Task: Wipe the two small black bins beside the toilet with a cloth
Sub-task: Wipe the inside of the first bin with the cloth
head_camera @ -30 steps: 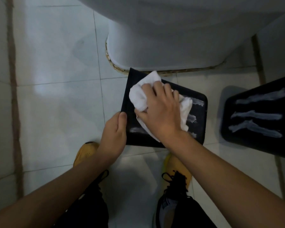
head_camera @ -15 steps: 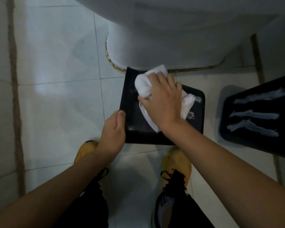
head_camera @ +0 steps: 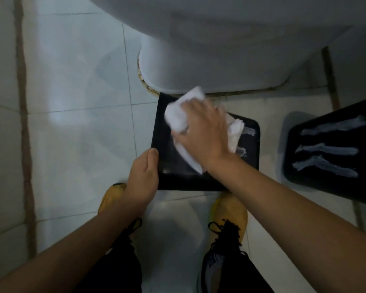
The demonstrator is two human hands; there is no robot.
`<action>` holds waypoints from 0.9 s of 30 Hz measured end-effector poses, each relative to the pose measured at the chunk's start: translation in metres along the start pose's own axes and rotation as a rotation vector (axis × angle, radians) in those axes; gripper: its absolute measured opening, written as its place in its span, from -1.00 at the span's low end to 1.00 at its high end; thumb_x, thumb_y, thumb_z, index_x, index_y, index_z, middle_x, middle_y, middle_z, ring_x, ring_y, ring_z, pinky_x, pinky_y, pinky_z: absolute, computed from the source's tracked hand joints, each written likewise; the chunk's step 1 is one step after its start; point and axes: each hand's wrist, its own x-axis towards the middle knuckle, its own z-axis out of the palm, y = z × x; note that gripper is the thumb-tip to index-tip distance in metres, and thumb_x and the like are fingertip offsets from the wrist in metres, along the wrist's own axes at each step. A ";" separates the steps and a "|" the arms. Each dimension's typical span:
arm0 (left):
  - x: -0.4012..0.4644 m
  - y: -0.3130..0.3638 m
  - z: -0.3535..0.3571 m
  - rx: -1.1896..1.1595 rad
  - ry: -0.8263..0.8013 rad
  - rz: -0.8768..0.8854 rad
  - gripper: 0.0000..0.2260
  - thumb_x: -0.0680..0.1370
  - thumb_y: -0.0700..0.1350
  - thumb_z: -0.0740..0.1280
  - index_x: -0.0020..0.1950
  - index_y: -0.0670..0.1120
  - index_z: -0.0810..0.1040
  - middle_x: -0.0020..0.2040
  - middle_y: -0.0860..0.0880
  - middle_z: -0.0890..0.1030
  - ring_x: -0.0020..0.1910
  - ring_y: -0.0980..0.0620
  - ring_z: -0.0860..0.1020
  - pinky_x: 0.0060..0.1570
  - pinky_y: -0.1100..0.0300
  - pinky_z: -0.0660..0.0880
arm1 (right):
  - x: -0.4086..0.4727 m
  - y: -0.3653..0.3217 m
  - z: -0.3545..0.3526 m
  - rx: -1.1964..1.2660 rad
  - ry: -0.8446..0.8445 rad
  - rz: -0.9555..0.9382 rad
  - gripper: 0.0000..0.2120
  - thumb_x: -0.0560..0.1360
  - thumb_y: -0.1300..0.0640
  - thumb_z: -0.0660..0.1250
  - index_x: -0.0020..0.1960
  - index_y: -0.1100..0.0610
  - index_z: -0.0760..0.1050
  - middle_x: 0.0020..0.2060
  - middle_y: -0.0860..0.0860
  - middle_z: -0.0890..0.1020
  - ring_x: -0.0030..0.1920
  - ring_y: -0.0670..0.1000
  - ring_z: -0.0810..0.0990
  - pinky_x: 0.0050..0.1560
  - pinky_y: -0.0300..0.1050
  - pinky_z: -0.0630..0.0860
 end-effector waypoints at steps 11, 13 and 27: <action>-0.006 0.002 0.003 0.024 -0.009 -0.031 -0.62 0.70 0.02 0.03 -0.04 -0.21 0.51 -0.12 -0.16 0.58 -0.11 -0.06 0.58 -0.06 0.08 0.55 | 0.019 -0.001 0.004 -0.041 0.061 0.186 -0.59 0.38 -0.09 0.47 0.15 0.09 0.55 0.07 0.02 0.63 0.12 0.12 0.54 0.02 0.03 0.33; -0.002 0.003 -0.001 0.010 0.008 -0.013 -0.63 0.70 -0.04 0.05 -0.08 -0.23 0.52 -0.16 -0.16 0.58 -0.16 -0.05 0.57 -0.14 0.21 0.51 | 0.006 -0.006 0.001 0.039 0.026 0.029 -0.58 0.33 -0.05 0.50 0.12 0.09 0.55 0.03 0.02 0.62 0.10 0.12 0.52 0.00 0.01 0.26; -0.001 0.018 -0.018 -0.361 -0.262 -0.225 -0.65 0.69 0.00 0.09 0.14 -0.16 0.59 0.04 -0.16 0.68 0.10 -0.16 0.63 0.16 -0.08 0.56 | -0.056 0.000 -0.015 0.029 -0.144 -0.510 -0.60 0.33 0.03 0.55 0.12 0.08 0.58 0.00 0.02 0.64 0.01 0.09 0.51 -0.01 0.01 0.27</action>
